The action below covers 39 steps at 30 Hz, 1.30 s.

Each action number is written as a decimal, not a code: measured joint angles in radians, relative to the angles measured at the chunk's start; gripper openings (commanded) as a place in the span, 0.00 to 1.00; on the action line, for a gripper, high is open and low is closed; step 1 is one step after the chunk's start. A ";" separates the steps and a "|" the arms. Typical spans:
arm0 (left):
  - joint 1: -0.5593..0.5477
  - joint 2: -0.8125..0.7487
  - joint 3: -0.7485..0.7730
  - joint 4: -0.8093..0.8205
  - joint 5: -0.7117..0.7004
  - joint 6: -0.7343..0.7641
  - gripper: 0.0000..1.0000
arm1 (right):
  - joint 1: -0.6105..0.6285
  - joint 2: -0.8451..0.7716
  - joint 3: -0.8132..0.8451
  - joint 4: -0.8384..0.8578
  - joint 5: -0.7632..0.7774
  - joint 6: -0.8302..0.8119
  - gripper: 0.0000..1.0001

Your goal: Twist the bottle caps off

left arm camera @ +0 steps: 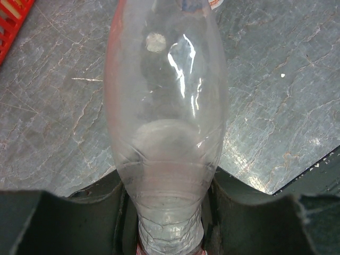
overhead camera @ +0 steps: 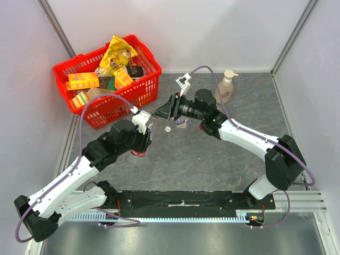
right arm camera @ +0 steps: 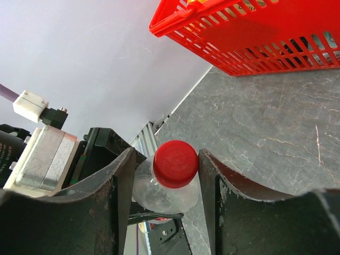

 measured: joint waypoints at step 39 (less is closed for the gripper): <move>0.013 -0.120 -0.002 0.006 0.257 0.022 0.02 | -0.013 -0.045 -0.063 0.239 -0.215 -0.014 0.00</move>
